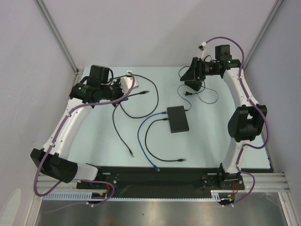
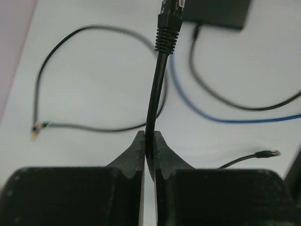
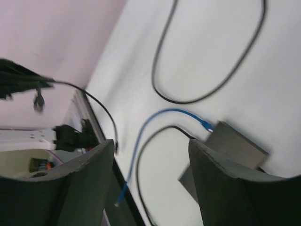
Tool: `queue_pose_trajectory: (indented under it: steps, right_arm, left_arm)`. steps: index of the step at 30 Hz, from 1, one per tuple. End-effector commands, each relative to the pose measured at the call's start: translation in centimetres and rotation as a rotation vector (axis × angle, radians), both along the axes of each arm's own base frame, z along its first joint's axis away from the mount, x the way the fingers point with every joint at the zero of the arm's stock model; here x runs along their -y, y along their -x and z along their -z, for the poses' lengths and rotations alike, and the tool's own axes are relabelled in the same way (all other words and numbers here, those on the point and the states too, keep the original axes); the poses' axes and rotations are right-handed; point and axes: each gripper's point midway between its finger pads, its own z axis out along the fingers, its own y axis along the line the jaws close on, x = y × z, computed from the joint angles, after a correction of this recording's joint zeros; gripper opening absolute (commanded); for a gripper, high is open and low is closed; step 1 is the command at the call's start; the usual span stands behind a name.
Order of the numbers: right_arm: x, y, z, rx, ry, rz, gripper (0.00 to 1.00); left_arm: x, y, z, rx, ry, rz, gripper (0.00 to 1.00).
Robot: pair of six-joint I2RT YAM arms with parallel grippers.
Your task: Insert the plug into the switch port
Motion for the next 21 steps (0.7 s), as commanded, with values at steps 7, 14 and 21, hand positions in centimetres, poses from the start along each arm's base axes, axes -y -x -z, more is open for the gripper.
queue_pose_trajectory:
  steps: [7, 14, 21]
  right_arm:
    - [-6.0, 5.1, -9.4, 0.183, -0.238, -0.154, 0.65]
    - [-7.5, 8.5, -10.0, 0.252, -0.227, -0.249, 0.59]
    - [-9.2, 11.7, -8.8, 0.163, -0.217, -0.312, 0.63]
  left_arm:
    - [7.9, 7.5, -3.5, -0.431, 0.455, 0.312, 0.04]
    - [8.6, 7.5, -3.2, -0.527, 0.509, 0.279, 0.0]
    - [8.7, 7.2, -2.2, -0.581, 0.514, 0.241, 0.0]
